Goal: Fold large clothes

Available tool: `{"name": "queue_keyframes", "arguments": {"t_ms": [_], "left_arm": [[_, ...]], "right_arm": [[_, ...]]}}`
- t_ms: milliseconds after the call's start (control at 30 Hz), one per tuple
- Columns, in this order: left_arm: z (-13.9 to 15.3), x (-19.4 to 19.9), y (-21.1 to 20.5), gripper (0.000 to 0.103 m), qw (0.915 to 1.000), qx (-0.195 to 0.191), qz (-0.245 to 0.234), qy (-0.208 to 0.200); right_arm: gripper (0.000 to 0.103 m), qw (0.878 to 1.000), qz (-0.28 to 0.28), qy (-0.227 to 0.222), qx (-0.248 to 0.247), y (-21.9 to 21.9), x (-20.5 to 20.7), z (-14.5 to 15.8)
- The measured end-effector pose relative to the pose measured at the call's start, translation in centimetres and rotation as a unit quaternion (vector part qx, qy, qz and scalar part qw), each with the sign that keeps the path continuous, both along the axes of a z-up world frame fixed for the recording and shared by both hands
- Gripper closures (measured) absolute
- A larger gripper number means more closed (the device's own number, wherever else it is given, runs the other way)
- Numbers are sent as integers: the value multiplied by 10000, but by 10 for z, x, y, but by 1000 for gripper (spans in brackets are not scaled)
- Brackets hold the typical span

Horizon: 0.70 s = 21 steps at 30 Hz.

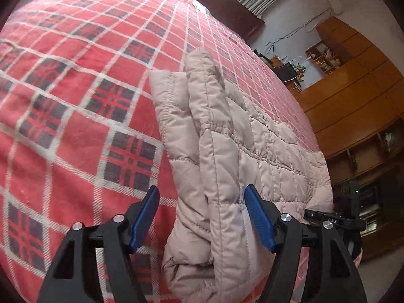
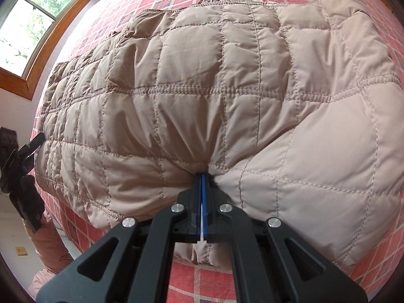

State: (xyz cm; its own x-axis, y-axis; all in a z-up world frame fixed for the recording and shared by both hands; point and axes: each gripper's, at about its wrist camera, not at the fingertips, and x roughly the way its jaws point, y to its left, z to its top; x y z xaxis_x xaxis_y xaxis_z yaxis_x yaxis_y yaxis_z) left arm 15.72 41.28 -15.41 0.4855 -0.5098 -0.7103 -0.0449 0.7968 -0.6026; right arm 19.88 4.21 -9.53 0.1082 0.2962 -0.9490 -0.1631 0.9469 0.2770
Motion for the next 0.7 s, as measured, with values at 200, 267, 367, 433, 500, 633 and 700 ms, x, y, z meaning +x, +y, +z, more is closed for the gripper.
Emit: {"name": "queue_keyframes", "arguments": {"t_ms": [200,267,367,433,500,633,700], "left_arm": [[-16,11,-10,56,9977,-621,-264,-3],[-16,10,-19,75,9986,-477,-218,90],[-2,13,-24,85,9986,-516,-123,63],[21,9,-32,87,9986,-509,-135,-98],[47,5,-48,87,9985,-354,-268,-311],[99,1,-96,87,9961,233,-574,-635],[115,4,-122,87,9936,543,-708,-696]], "right_arm": [[103,9999,-16,47,127,-9,2,-5],[103,9998,-25,66,159,-10,3,-5],[103,9998,-15,66,203,-13,2,-5],[103,9996,-25,104,266,-19,3,-4],[103,9994,-27,137,319,-27,4,-3],[103,9993,-32,130,353,-31,5,-3],[103,9993,-38,99,347,-32,4,-2]]}}
